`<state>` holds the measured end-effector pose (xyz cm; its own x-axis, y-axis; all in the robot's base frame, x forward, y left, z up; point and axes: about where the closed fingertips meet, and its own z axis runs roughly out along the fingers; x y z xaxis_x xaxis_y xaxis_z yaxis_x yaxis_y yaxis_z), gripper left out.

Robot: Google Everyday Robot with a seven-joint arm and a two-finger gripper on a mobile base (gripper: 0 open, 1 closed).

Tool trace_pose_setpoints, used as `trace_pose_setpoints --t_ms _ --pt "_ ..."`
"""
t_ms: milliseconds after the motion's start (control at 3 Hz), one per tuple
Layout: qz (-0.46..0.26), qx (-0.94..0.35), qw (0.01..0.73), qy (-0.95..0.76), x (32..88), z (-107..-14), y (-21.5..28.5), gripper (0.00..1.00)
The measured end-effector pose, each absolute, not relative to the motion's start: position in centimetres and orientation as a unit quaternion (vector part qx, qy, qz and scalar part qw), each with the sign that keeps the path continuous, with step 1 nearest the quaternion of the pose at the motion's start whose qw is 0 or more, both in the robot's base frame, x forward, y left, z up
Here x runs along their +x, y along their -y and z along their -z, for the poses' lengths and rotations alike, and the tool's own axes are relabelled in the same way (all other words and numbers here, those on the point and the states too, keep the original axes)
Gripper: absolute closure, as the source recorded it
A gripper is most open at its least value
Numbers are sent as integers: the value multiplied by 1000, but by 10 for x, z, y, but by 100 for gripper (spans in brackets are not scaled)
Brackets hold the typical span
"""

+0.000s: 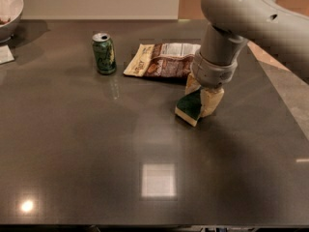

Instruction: Move sponge near brown chip bag

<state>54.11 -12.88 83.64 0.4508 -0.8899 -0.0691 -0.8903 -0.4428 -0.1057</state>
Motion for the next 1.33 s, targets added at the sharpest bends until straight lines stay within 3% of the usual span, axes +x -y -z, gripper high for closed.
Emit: trace_pose_setpoints --t_ms 333,1333 --pt "-5 -830 70 -553 566 -830 132 83" --pt "28 -795 97 -598 604 -844 145 12"
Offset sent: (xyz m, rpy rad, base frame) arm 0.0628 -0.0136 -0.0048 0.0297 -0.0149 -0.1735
